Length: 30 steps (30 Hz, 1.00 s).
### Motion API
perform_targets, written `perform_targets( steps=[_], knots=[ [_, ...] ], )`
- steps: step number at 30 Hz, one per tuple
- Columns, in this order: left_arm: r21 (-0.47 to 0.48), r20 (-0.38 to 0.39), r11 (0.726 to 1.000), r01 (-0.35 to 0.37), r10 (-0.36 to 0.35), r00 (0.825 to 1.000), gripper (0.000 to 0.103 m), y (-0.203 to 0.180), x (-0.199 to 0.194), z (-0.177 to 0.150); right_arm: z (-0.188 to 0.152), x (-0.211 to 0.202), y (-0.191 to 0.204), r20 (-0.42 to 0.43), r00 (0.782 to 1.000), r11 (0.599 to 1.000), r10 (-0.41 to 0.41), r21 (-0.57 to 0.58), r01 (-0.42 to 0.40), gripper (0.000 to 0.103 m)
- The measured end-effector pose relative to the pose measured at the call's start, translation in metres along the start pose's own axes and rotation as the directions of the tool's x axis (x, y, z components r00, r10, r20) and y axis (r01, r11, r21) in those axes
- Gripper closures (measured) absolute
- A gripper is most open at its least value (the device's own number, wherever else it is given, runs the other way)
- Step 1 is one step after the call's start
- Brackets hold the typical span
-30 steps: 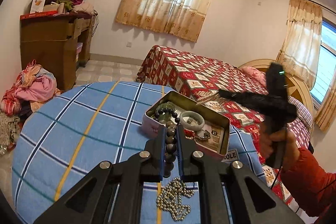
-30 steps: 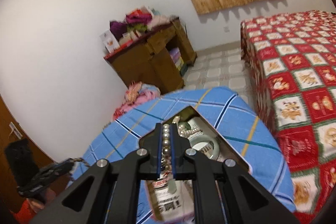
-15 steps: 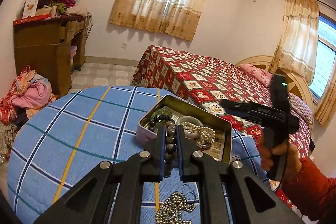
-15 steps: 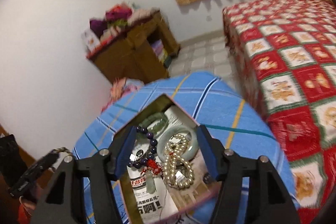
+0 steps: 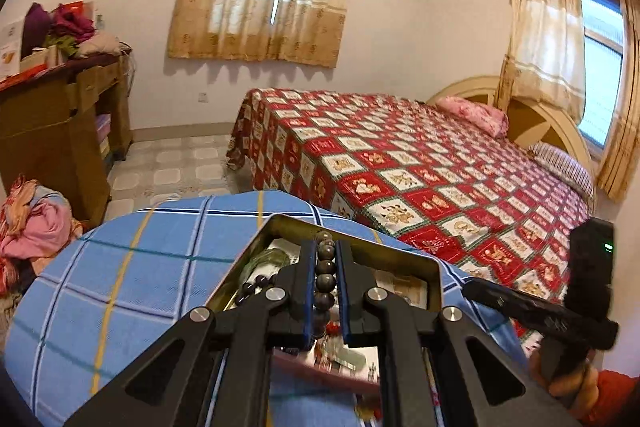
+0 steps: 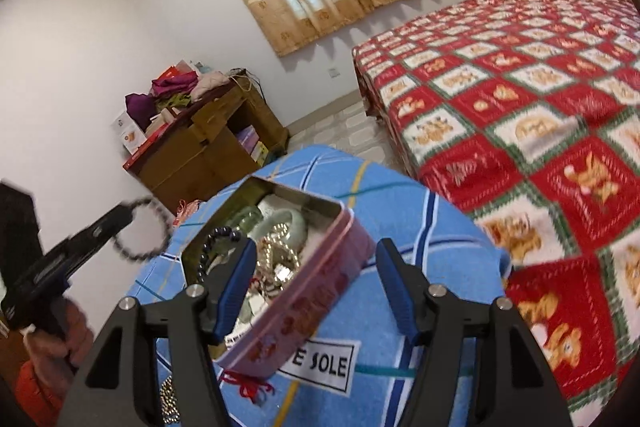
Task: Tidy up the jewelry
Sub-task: 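Carry the wooden bracelet and pearl necklace into the tin and open both grippers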
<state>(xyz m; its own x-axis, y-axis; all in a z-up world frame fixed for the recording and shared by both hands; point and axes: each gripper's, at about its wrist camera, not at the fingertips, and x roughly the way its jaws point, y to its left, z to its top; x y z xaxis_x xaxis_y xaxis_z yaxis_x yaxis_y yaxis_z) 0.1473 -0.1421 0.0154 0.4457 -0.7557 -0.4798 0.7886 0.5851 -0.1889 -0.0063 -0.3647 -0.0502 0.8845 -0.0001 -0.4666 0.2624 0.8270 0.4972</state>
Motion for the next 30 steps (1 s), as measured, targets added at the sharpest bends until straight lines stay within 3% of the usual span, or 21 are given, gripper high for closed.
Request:
perform_targets(
  steps=[11,13,15,16,19,25,30],
  knots=[
    [-0.067,-0.144,0.997,-0.024,0.014,0.989,0.091,0.01,0.06,0.0,-0.004,0.0,-0.004,-0.003,1.0,1.0,0.018,0.018,-0.018,0.038],
    [-0.085,-0.153,0.996,-0.032,0.019,0.988,0.071,0.014,0.061,0.001,-0.005,0.001,-0.006,-0.01,1.0,0.999,0.023,0.026,-0.022,0.038],
    [-0.092,-0.144,0.995,-0.036,0.022,0.989,0.037,0.014,0.06,0.002,-0.004,0.003,-0.008,-0.015,1.0,0.999,0.024,0.034,-0.024,0.038],
    [-0.095,-0.126,0.995,-0.035,0.023,0.992,0.034,0.015,0.055,0.003,-0.004,0.003,-0.009,-0.015,1.0,0.999,0.024,0.037,-0.024,0.038],
    [-0.096,-0.102,0.995,-0.034,0.024,0.994,0.032,0.015,0.046,0.008,-0.005,0.003,-0.009,-0.018,1.0,0.999,0.025,0.037,-0.024,0.038],
    [-0.144,-0.054,0.985,-0.098,0.091,0.994,0.032,0.024,0.01,0.014,-0.005,0.0,-0.003,-0.025,1.0,1.0,0.014,0.015,-0.014,0.038],
    [-0.185,-0.039,0.969,-0.162,0.157,0.987,0.032,0.03,-0.038,-0.014,-0.011,-0.02,0.012,-0.032,0.999,0.999,0.015,-0.048,-0.017,0.038]
  ],
)
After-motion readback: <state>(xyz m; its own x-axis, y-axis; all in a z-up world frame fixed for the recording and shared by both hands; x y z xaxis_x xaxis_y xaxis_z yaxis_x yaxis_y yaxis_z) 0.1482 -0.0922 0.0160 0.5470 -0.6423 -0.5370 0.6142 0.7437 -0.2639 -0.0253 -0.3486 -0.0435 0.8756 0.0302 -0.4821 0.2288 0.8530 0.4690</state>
